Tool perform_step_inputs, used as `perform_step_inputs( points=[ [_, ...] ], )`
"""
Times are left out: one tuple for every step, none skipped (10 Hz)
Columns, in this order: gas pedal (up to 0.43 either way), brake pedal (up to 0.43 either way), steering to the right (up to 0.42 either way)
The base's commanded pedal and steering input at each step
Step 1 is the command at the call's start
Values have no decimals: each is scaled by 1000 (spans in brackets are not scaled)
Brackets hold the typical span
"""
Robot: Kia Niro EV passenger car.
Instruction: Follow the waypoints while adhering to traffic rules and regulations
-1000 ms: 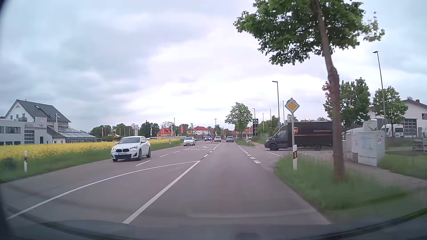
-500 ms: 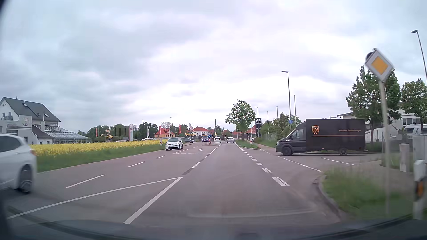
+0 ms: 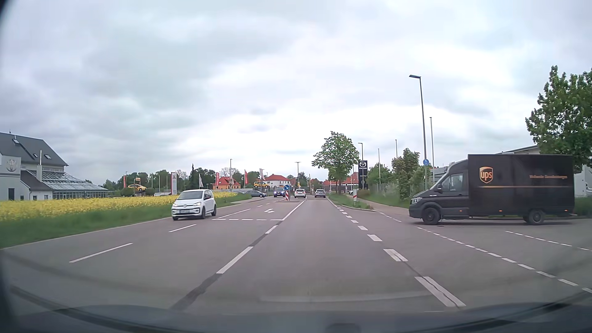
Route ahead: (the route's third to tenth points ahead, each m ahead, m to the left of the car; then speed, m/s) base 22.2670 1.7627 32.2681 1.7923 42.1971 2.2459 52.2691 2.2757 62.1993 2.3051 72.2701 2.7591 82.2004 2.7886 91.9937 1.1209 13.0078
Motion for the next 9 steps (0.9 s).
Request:
perform_step_inputs(
  points=[
    [130, 0, -1],
    [130, 0, -1],
    [130, 0, -1],
    [130, 0, -1],
    [130, 0, -1],
    [130, 0, -1],
    [130, 0, -1],
    [130, 0, 5],
    [130, 0, 6]
  ],
)
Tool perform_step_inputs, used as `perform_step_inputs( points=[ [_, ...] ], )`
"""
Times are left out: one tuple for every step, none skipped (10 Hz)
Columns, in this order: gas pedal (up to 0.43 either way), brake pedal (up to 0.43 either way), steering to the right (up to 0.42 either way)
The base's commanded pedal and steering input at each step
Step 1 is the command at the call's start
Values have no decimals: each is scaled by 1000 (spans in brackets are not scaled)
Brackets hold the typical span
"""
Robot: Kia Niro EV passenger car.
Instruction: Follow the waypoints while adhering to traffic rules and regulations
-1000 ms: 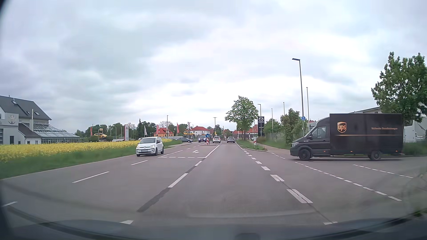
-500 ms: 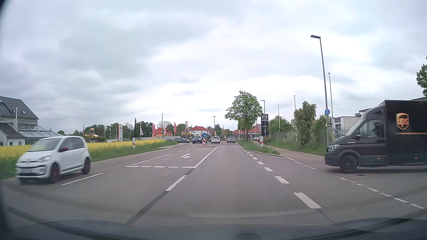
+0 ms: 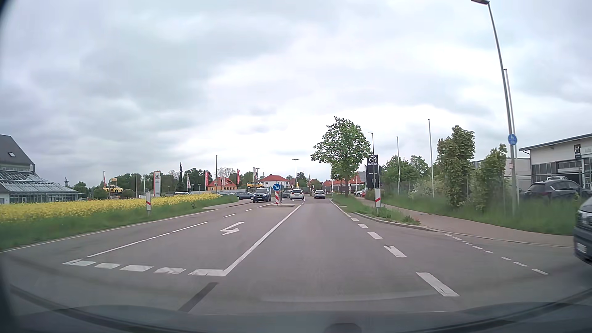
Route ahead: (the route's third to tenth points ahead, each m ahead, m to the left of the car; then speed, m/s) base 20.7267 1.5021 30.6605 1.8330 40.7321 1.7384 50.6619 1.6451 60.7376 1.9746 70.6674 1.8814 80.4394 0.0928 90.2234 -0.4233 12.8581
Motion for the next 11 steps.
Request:
perform_step_inputs(
  points=[
    [130, 0, 6],
    [130, 0, 6],
    [138, 0, 6],
    [138, 0, 6],
    [138, 0, 6],
    [138, 0, 6],
    [138, 0, 6],
    [138, 0, 6],
    [138, 0, 6],
    [130, 0, 6],
    [130, 0, 6]
  ],
)
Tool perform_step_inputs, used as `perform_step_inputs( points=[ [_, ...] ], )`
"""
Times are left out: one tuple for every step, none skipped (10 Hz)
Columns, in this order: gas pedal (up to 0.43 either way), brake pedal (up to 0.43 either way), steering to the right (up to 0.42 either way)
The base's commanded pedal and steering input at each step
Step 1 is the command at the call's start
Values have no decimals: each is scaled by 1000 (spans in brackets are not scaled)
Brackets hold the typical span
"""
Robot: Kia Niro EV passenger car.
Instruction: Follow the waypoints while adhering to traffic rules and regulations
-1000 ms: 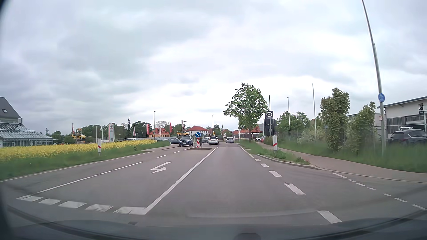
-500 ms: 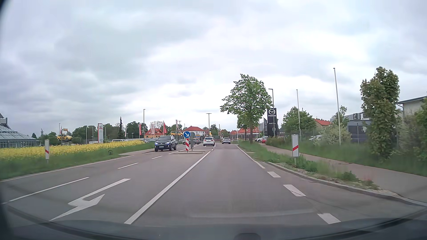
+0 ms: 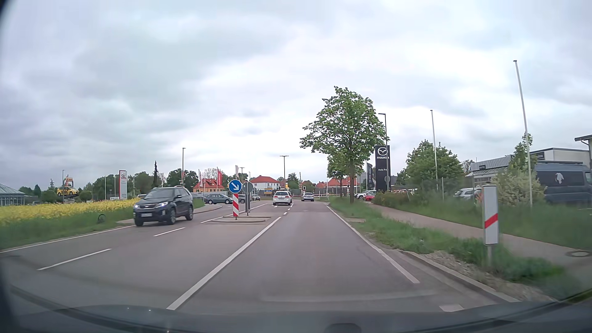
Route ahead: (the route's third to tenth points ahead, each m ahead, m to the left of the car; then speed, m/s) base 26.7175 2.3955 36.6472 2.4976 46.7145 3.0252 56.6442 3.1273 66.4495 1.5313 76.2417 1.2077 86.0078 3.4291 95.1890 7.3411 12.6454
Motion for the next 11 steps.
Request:
perform_step_inputs(
  points=[
    [130, 0, 4],
    [118, 0, 2],
    [118, 0, 1],
    [118, 0, 0],
    [110, 0, -1],
    [98, 0, -3],
    [79, 0, -4],
    [79, 0, -4],
    [79, 0, -4],
    [67, 0, -4],
    [67, 0, -4]
  ],
)
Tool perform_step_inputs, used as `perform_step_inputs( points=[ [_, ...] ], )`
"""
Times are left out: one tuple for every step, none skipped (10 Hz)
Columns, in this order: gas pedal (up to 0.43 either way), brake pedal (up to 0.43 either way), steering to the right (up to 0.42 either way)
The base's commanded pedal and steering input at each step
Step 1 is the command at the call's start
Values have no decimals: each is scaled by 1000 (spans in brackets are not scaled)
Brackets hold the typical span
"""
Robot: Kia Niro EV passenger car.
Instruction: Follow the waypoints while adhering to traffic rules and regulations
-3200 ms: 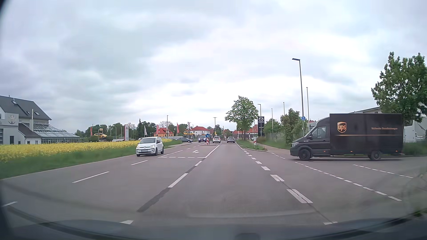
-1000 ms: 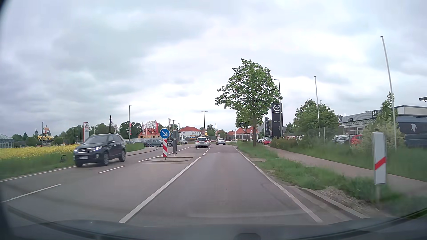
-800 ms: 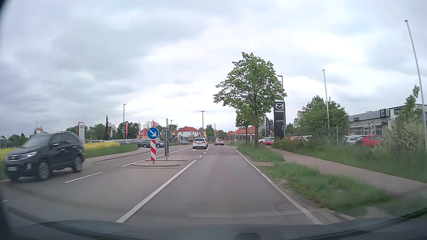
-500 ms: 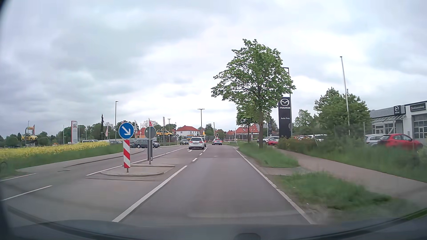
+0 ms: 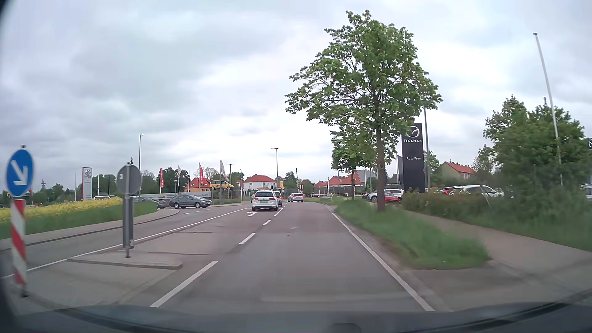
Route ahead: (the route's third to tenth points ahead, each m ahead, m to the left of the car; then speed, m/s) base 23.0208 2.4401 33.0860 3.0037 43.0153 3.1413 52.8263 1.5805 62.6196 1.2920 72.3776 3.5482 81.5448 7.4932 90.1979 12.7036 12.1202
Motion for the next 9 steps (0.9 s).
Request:
perform_step_inputs(
  points=[
    [67, 0, -4],
    [67, 0, -4],
    [67, 0, -4],
    [67, 0, -4],
    [67, 0, -4],
    [67, 0, -4],
    [87, 0, -4],
    [118, 0, -4],
    [118, 0, -4]
  ],
)
